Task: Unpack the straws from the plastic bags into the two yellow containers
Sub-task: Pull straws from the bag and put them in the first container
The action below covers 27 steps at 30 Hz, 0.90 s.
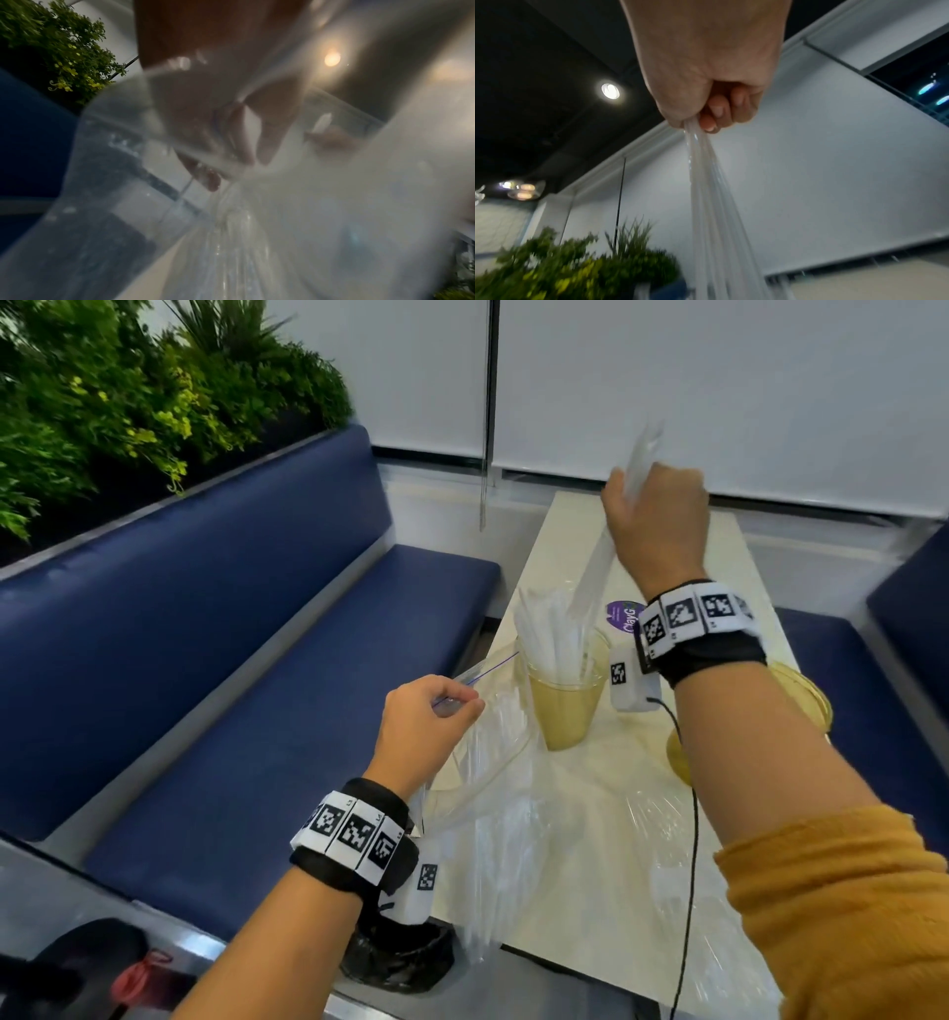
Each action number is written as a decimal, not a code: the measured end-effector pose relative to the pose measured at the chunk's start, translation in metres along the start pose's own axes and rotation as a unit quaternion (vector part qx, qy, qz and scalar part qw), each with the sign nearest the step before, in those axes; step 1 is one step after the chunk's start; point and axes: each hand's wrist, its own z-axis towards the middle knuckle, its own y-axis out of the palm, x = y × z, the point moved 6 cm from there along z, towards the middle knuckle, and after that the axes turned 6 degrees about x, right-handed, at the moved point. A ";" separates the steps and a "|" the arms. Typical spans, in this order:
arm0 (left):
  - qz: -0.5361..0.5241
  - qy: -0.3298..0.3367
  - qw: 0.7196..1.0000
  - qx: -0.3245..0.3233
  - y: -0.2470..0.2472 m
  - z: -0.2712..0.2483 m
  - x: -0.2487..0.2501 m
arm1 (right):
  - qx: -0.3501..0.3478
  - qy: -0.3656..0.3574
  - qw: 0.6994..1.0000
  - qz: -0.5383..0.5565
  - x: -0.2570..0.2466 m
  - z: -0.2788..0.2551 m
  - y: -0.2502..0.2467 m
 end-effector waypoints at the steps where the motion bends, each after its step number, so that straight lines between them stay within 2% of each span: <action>1: -0.005 0.000 1.000 0.000 0.000 -0.001 0.001 | -0.019 0.008 1.000 0.001 0.003 -0.010 0.011; 6: -0.026 0.009 1.000 -0.002 0.001 -0.002 0.001 | -0.109 0.076 0.991 0.003 0.029 -0.059 0.062; 10: -0.032 0.006 0.999 -0.007 0.002 -0.001 -0.001 | -0.200 0.132 0.970 -0.042 0.058 -0.092 0.091; 14: -0.018 0.003 1.000 -0.019 0.004 -0.002 0.003 | -0.229 0.161 0.956 -0.082 0.071 -0.098 0.092; 18: 0.007 0.010 0.998 -0.056 0.008 -0.002 0.013 | -0.216 0.144 0.962 -0.083 0.065 -0.079 0.067; 21: -0.004 0.013 0.997 -0.073 0.010 -0.004 0.020 | -0.157 0.094 0.979 -0.085 0.038 -0.059 0.033; 23: -0.009 0.014 0.997 -0.080 0.012 -0.007 0.023 | -0.118 0.047 0.991 -0.050 0.005 -0.053 0.012; 25: 0.001 0.024 0.996 -0.081 0.014 -0.009 0.025 | -0.136 0.013 0.991 -0.013 -0.029 -0.062 0.006; 27: 0.000 0.031 0.996 -0.078 0.016 -0.011 0.026 | -0.218 -0.007 0.975 -0.033 -0.051 -0.088 0.016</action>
